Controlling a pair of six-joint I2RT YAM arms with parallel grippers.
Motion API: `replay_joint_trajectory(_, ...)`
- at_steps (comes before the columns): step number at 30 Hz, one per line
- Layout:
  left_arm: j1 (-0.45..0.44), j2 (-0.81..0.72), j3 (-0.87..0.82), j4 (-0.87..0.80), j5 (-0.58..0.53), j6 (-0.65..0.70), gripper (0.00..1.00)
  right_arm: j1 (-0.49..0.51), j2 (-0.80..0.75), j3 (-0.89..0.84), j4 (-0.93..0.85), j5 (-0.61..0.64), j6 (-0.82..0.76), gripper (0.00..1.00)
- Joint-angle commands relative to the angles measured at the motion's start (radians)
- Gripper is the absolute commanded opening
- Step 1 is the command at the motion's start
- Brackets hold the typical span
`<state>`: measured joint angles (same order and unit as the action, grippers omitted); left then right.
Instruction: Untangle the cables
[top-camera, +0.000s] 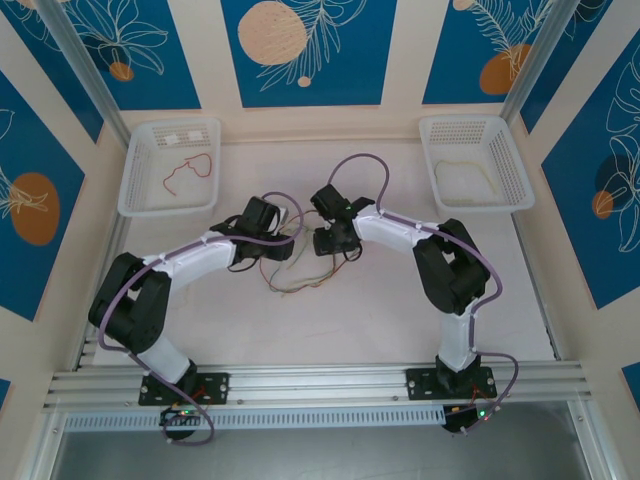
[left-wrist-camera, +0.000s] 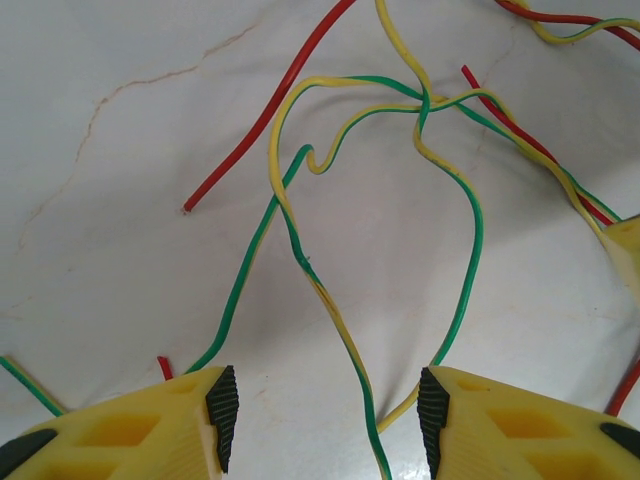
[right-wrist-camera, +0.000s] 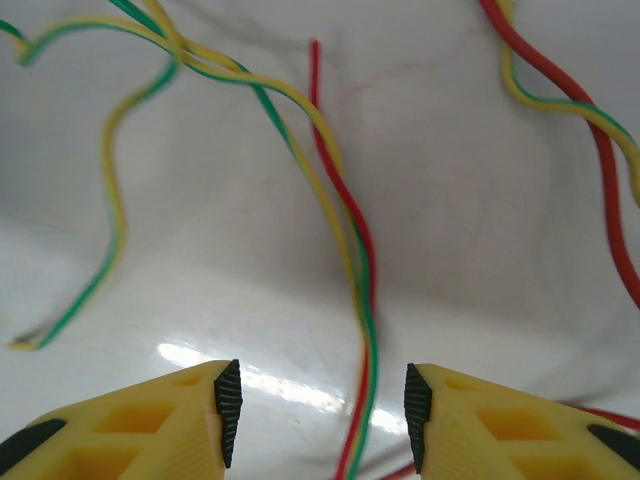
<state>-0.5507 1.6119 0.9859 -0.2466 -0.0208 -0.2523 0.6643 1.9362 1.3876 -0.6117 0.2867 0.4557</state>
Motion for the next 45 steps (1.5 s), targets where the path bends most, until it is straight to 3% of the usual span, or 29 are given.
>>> replay_joint_trajectory(1, -0.010, -0.023, -0.007, 0.020, -0.022, 0.013, 0.52, 0.000, 0.039, 0.014, -0.079, 0.031, 0.028, 0.47)
replay_joint_trajectory(10, -0.011, -0.037, -0.010, 0.016, -0.030, 0.012, 0.52, 0.003, 0.095, 0.023, -0.014, -0.054, 0.034, 0.32)
replay_joint_trajectory(13, -0.011, -0.053, -0.020, 0.017, -0.039, 0.014, 0.52, 0.002, 0.109, 0.033, -0.013, -0.058, 0.035, 0.16)
replay_joint_trajectory(18, -0.010, -0.058, -0.023, 0.016, -0.050, 0.016, 0.52, 0.002, 0.104, 0.039, -0.020, -0.063, 0.040, 0.01)
replay_joint_trajectory(29, -0.010, -0.086, -0.033, 0.019, -0.084, 0.005, 0.52, 0.005, -0.010, 0.057, -0.061, -0.066, 0.062, 0.00)
replay_joint_trajectory(42, -0.009, -0.425, -0.168, 0.160, -0.166, 0.005, 0.55, 0.010, -0.179, 0.054, -0.071, -0.018, 0.028, 0.00)
replay_joint_trajectory(45, -0.006, -0.468, -0.173, 0.149, -0.184, 0.020, 0.56, 0.021, -0.190, 0.063, -0.093, 0.050, 0.014, 0.00)
